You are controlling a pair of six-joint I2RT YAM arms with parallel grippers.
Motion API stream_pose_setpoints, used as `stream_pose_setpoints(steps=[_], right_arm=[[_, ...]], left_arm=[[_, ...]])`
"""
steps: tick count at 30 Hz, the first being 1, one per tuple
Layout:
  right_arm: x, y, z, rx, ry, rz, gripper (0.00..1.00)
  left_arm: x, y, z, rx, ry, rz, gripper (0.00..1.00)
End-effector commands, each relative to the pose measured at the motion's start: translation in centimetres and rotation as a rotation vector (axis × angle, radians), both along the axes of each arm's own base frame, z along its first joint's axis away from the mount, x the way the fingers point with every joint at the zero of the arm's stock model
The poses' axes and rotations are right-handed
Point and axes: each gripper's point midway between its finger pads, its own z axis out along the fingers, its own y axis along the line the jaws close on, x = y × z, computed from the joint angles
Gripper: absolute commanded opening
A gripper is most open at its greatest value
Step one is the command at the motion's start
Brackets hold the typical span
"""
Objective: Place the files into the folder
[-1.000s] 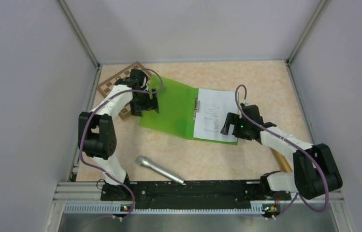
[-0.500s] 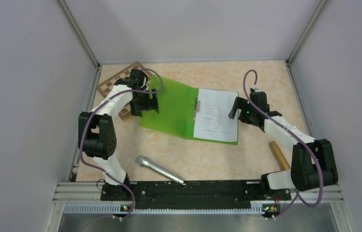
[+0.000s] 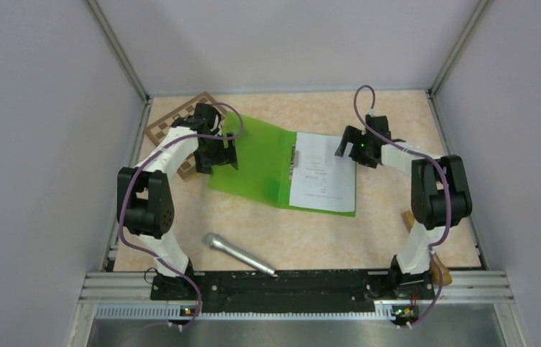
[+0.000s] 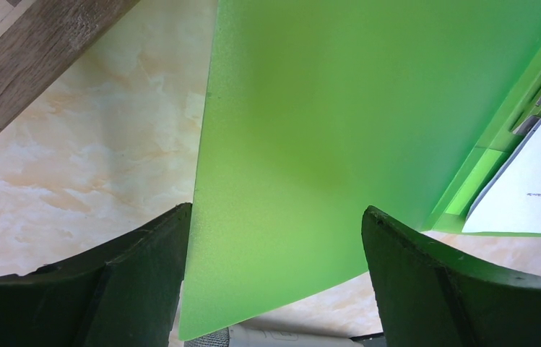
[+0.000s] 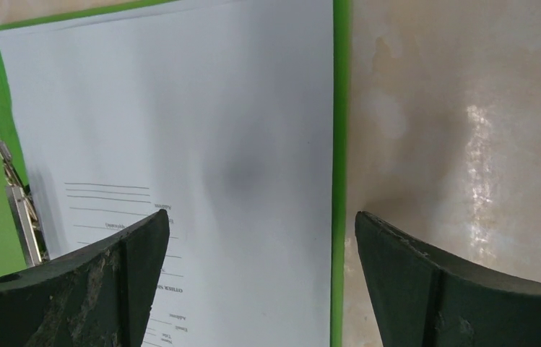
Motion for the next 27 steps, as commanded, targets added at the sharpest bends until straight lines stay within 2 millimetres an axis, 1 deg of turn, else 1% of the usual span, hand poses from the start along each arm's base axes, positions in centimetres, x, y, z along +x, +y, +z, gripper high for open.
stream_pose_setpoints(steps=[1,3,6,9,11,12,15,17,19,21,23,24,26,27], right_arm=[[2.3,1.1,0.8,0.043,-0.052,0.032,0.99],[2.0,1.3,0.3,0.045,-0.038,0.049,0.98],[1.8,1.5,0.0,0.047,-0.034,0.064,0.99],[1.9,1.2,1.1,0.028,-0.057,0.068,0.98],[2.2,0.4,2.4,-0.018,-0.081,0.05,0.99],[2.4,-0.4,3.3,-0.052,-0.096,0.029,0.99],[2.6,-2.8,6.6,-0.159,-0.162,-0.043,0.99],[2.6,-3.6,9.0,-0.193,-0.204,-0.065,0.99],[2.4,-3.6,11.1,-0.188,-0.232,-0.063,0.99],[1.9,-2.7,12.6,-0.188,-0.256,-0.056,0.99],[1.1,-1.2,13.3,-0.204,-0.271,-0.033,0.99],[0.6,-0.2,13.1,-0.197,-0.266,-0.01,0.99],[-0.2,1.5,12.3,-0.164,-0.243,0.025,0.98],[-0.8,2.0,11.3,-0.145,-0.218,0.033,0.95]], left_arm=[[0.6,-0.4,2.2,-0.023,-0.065,-0.021,0.9],[0.5,-0.7,2.6,-0.038,-0.076,-0.043,0.9],[0.4,-0.6,3.1,-0.036,-0.092,-0.049,0.9],[0.4,-0.4,3.6,-0.027,-0.104,-0.046,0.9],[0.3,-0.6,4.3,-0.039,-0.12,-0.065,0.9],[0.3,-0.5,4.9,-0.036,-0.135,-0.066,0.9],[0.8,0.4,7.2,0.008,-0.207,-0.042,0.91],[1.3,1.3,8.7,0.05,-0.256,-0.003,0.92],[1.8,2.1,10.0,0.101,-0.283,0.046,0.92],[2.1,1.1,10.9,0.108,-0.297,0.052,0.92],[2.4,-0.7,11.5,0.113,-0.315,0.038,0.91],[2.6,-2.0,11.8,0.104,-0.327,0.024,0.91],[3.0,-5.3,12.0,0.058,-0.335,-0.027,0.9],[3.3,-7.0,11.8,0.018,-0.331,-0.054,0.89]])
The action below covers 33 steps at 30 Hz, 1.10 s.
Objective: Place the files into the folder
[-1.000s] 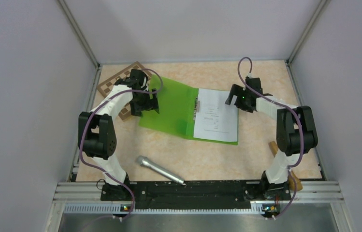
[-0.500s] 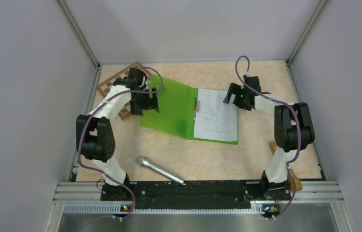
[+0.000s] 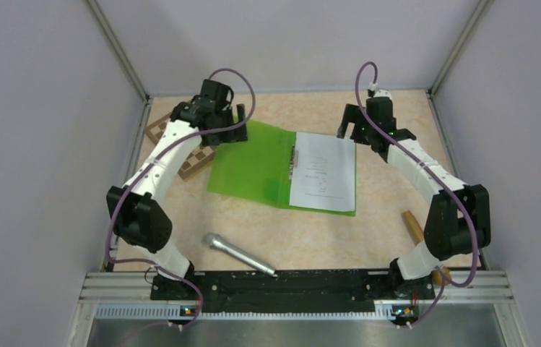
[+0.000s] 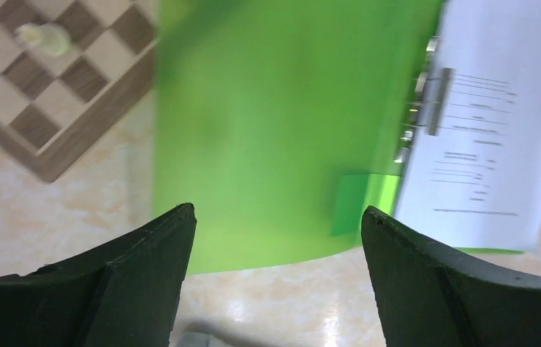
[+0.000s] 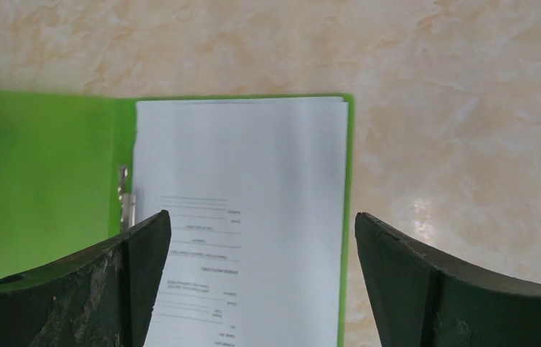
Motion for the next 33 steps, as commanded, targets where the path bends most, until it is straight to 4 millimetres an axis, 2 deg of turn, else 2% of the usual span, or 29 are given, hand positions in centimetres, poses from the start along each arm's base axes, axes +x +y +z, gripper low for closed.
stream_pose_setpoints(steps=[1,5,7,9,15,20,30,33], right_arm=[[-2.3,2.9,-1.4,0.034,0.056,0.055,0.9],[-3.9,3.3,-4.7,0.066,0.138,0.055,0.72],[-4.5,3.3,-5.9,0.073,0.17,0.059,0.58],[-5.1,3.3,-7.0,0.073,0.2,0.057,0.52],[-6.4,3.1,-9.3,0.07,0.252,0.057,0.52],[-6.8,3.3,-10.5,0.073,0.279,0.062,0.52],[-7.0,3.9,-11.3,0.105,0.298,0.075,0.52],[-7.0,3.9,-11.3,0.109,0.299,0.079,0.52]], left_arm=[[1.3,-6.8,0.4,-0.086,-0.014,-0.084,0.88],[3.3,-11.4,-1.2,-0.145,0.031,-0.149,0.85],[4.4,-13.1,-2.2,-0.164,0.051,-0.167,0.82],[5.6,-14.4,-3.3,-0.176,0.065,-0.174,0.81],[8.1,-17.9,-5.4,-0.264,0.066,-0.213,0.77],[9.6,-19.6,-7.8,-0.259,0.042,-0.241,0.72],[12.0,-21.8,-11.8,-0.111,-0.026,-0.286,0.67],[12.7,-21.3,-12.4,-0.027,-0.06,-0.263,0.64]])
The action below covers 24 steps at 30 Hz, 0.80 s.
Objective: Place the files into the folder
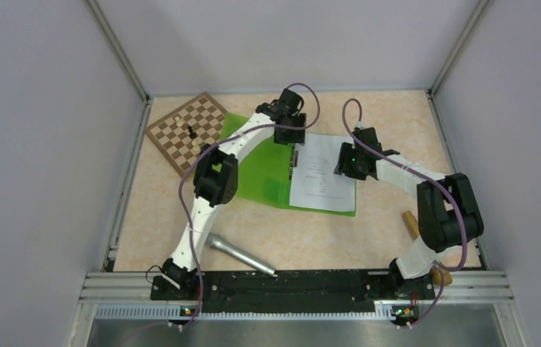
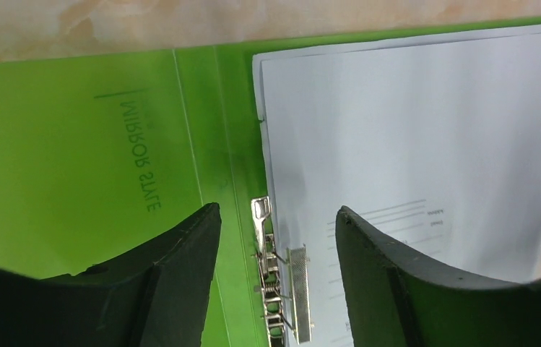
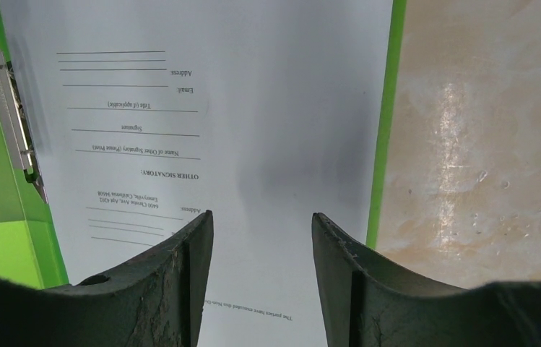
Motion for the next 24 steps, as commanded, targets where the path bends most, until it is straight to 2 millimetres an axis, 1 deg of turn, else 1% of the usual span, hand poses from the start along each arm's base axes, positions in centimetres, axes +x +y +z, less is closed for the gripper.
stream_pose_setpoints(steps=[1,4,7,11,16,18,24], right_arm=[[0.4,0.4,0.0,0.028,-0.012,0.002,0.52],[0.4,0.5,0.0,0.032,-0.008,0.005,0.52],[0.5,0.7,0.0,0.037,-0.009,0.008,0.52],[0.3,0.7,-0.2,0.039,-0.002,0.006,0.52],[0.1,0.6,-0.7,0.037,0.011,0.001,0.52],[0.0,0.6,-0.9,0.038,0.015,-0.001,0.52],[-0.3,0.6,-1.4,0.047,0.03,-0.008,0.52]], left_arm=[[2.4,0.1,1.2,0.093,-0.142,0.015,0.62],[2.6,0.7,0.3,0.143,-0.152,0.028,0.57],[2.4,0.8,-0.7,0.162,-0.14,0.021,0.51],[2.1,0.7,-1.0,0.155,-0.129,0.011,0.38],[1.9,0.5,-0.1,0.14,-0.137,0.003,0.26],[1.7,0.5,0.4,0.129,-0.144,-0.001,0.25],[0.9,0.5,3.7,0.068,-0.198,-0.002,0.22]])
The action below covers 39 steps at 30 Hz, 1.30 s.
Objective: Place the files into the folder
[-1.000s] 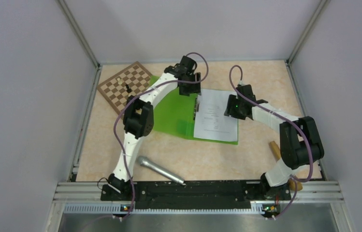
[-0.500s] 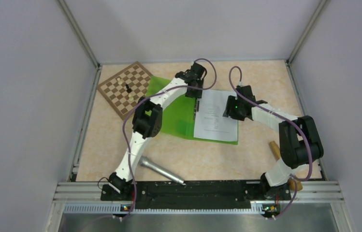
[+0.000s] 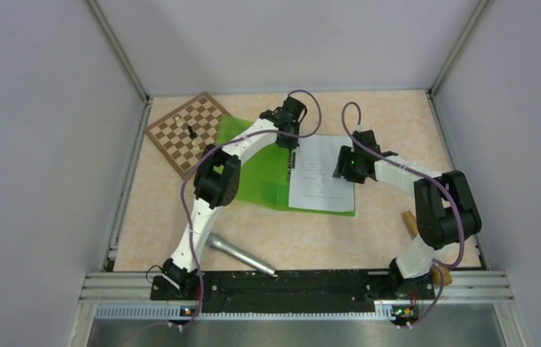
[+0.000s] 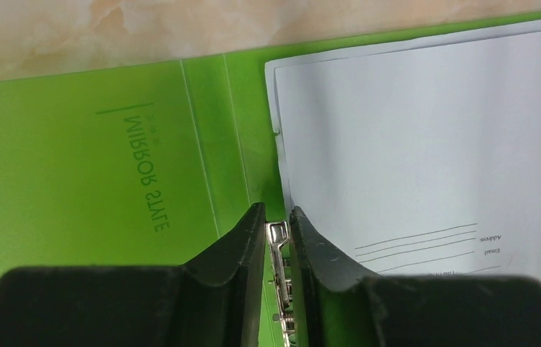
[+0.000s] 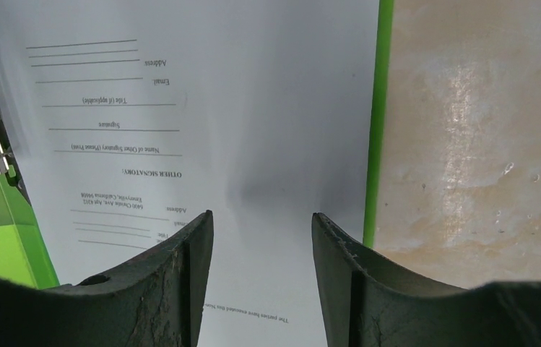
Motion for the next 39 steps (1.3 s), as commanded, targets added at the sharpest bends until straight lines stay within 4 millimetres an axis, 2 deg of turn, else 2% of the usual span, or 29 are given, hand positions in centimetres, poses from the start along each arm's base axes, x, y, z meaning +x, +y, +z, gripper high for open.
stream_pose_setpoints(steps=[1,10,17,27,33,36,39], right_arm=[[0.3,0.3,-0.3,0.024,-0.004,-0.01,0.52],[0.2,0.4,-0.9,0.029,0.012,-0.012,0.53],[0.2,0.1,-1.7,0.017,0.026,-0.035,0.54],[0.3,0.5,-2.5,0.041,0.042,-0.042,0.55],[0.4,0.8,-2.9,0.053,0.047,-0.042,0.55],[0.3,0.9,-3.0,0.058,0.05,-0.041,0.55],[0.4,0.9,-3.0,0.058,0.049,-0.039,0.55]], left_arm=[[0.3,-0.5,7.3,-0.101,-0.132,-0.016,0.22],[-1.4,0.8,7.9,-0.085,-0.111,0.003,0.22],[-3.4,1.3,7.2,-0.106,-0.066,0.008,0.21],[-6.4,1.7,7.5,-0.119,0.008,-0.02,0.23],[-8.2,1.9,6.9,-0.104,0.049,-0.046,0.27],[-8.9,2.0,6.7,-0.093,0.06,-0.056,0.34],[-9.9,1.6,6.7,-0.111,0.087,-0.082,0.37]])
